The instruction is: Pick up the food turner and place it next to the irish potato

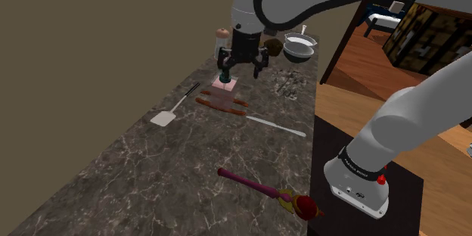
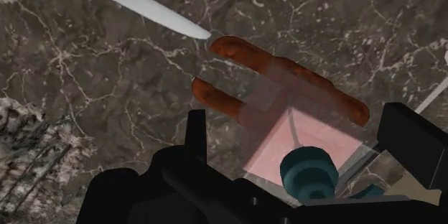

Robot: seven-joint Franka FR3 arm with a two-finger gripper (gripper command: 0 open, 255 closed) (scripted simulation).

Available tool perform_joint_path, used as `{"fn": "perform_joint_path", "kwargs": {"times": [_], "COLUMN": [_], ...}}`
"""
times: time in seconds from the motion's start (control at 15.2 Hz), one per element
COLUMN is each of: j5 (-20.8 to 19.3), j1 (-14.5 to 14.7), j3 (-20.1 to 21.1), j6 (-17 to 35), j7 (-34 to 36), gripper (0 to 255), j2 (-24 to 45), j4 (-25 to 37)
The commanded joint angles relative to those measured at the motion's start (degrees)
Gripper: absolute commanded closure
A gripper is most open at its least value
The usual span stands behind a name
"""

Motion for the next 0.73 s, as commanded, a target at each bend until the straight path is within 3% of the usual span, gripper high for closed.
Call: {"fn": "perform_joint_path", "kwargs": {"times": [0.0, 0.33, 0.66], "j5": [-1.7, -9.5, -18.5], "j1": [-1.1, -2.2, 0.6], "j3": [2.1, 5.8, 4.9], "j6": [2.8, 6.5, 7.3], "j7": [5.7, 21.1, 35.4], "gripper": [0, 0, 0], "j2": [4.6, 17.8, 31.4], "j4": [1.6, 9.3, 19.2]}}
